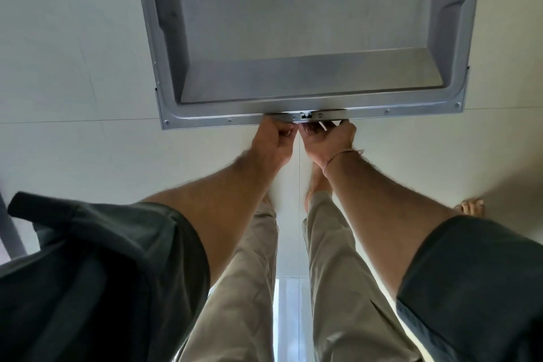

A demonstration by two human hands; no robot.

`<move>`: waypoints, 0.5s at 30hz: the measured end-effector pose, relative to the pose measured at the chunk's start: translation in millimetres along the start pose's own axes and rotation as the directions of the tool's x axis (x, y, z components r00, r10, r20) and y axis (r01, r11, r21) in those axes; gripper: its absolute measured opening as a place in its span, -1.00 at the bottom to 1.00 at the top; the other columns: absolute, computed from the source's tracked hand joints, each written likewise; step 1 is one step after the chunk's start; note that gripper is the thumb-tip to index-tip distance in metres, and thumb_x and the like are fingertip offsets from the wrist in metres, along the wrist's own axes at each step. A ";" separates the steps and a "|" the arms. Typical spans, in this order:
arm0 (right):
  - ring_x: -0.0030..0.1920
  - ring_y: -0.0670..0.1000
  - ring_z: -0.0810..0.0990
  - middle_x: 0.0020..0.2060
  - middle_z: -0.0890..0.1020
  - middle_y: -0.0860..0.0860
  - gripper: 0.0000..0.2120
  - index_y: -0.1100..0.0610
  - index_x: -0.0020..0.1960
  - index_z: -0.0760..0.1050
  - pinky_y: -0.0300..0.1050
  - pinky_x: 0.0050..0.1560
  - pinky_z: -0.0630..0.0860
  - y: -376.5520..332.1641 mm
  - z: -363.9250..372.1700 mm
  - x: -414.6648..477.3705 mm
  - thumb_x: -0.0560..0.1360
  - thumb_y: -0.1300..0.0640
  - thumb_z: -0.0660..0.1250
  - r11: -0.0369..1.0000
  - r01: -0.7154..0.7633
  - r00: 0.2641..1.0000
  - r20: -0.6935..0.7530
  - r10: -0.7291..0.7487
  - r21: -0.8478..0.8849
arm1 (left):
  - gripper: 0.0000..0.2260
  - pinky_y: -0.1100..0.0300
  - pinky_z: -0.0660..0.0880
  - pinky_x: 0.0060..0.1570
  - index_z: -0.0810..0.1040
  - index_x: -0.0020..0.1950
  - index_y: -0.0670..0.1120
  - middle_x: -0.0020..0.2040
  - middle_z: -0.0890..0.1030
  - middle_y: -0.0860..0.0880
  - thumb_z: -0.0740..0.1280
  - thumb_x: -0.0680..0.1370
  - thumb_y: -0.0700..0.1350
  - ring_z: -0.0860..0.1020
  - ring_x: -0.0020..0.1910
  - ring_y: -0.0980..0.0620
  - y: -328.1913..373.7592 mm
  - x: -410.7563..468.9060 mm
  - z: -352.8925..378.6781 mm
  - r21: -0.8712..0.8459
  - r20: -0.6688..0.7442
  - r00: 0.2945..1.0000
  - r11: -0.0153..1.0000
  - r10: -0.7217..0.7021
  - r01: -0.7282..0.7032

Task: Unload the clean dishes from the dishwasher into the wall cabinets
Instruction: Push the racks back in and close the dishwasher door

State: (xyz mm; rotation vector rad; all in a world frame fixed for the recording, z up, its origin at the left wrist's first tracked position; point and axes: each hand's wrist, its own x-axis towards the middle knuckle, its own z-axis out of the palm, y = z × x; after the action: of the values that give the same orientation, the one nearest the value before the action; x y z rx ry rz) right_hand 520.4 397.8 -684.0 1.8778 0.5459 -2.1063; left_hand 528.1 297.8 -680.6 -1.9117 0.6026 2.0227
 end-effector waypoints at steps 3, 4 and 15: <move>0.22 0.23 0.56 0.22 0.57 0.20 -0.66 0.20 0.19 0.49 0.19 0.34 0.42 -2.7 2.2 -25.7 0.60 0.00 0.12 0.999 0.003 1.000 0.006 -0.003 -0.032 | -0.69 0.03 0.47 0.31 0.50 -0.21 -0.25 -0.23 0.53 -0.16 0.04 0.42 -0.54 0.53 -0.16 -0.08 2.0 -24.1 -0.3 0.030 0.002 1.000 1.000 -0.008 0.008; 0.23 0.24 0.55 0.24 0.56 0.21 -0.62 0.21 0.22 0.49 0.18 0.36 0.40 -3.7 3.8 -35.5 0.61 -0.02 0.10 0.999 0.006 1.000 0.002 -0.006 -0.046 | -0.70 0.04 0.48 0.30 0.50 -0.21 -0.25 -0.24 0.53 -0.16 0.05 0.42 -0.54 0.54 -0.18 -0.07 3.2 -34.5 0.4 0.036 0.009 1.000 0.999 -0.008 0.007; 0.23 0.23 0.55 0.23 0.56 0.25 -0.52 0.24 0.26 0.45 0.18 0.39 0.36 -20.1 25.8 -149.2 0.64 -0.11 0.02 0.986 0.059 0.998 0.027 -0.055 -0.154 | -0.73 0.01 0.51 0.26 0.53 -0.05 -0.26 -0.14 0.57 -0.19 0.14 0.46 -0.53 0.56 -0.02 -0.12 26.2 -148.7 11.5 0.114 0.101 0.995 0.993 0.026 -0.037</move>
State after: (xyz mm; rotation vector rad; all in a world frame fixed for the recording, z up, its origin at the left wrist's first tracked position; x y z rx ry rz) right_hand 507.5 396.8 -531.8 1.7705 0.7439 -2.0524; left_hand 516.5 291.3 -529.7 -1.7350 0.7124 2.0413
